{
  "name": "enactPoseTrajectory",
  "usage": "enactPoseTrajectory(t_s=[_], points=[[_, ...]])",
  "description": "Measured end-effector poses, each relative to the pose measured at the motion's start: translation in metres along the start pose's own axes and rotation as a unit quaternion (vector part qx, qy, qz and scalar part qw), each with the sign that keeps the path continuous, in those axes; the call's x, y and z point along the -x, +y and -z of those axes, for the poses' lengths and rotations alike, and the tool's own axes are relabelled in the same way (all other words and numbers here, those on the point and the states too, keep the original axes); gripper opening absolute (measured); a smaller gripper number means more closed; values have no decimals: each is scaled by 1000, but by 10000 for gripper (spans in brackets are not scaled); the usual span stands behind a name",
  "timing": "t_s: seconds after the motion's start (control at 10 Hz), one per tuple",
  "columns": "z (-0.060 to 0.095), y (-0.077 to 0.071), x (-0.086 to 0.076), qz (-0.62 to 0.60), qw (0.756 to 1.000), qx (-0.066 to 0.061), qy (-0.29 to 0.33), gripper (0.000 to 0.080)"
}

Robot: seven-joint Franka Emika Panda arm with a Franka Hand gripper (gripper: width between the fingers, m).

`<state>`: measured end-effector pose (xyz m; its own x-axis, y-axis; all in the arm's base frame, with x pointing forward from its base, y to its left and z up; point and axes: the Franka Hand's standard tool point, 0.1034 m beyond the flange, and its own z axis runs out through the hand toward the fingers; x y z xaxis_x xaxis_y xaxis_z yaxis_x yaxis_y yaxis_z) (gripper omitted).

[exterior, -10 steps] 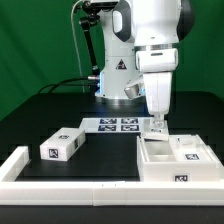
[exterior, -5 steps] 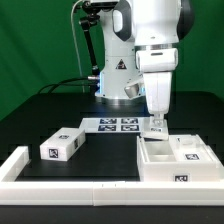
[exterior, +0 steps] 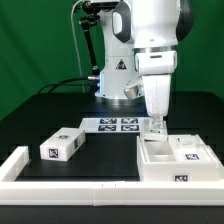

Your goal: Assemble cabinet

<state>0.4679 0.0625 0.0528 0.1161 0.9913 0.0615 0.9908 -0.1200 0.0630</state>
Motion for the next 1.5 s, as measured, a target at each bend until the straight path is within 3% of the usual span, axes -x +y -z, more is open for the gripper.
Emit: enactPoseTrajectory(t_s=[1.3, 1.5], points=[[-1, 2, 6, 30, 999, -13, -7, 70], [-1, 10, 5, 37, 999, -9, -4, 70]])
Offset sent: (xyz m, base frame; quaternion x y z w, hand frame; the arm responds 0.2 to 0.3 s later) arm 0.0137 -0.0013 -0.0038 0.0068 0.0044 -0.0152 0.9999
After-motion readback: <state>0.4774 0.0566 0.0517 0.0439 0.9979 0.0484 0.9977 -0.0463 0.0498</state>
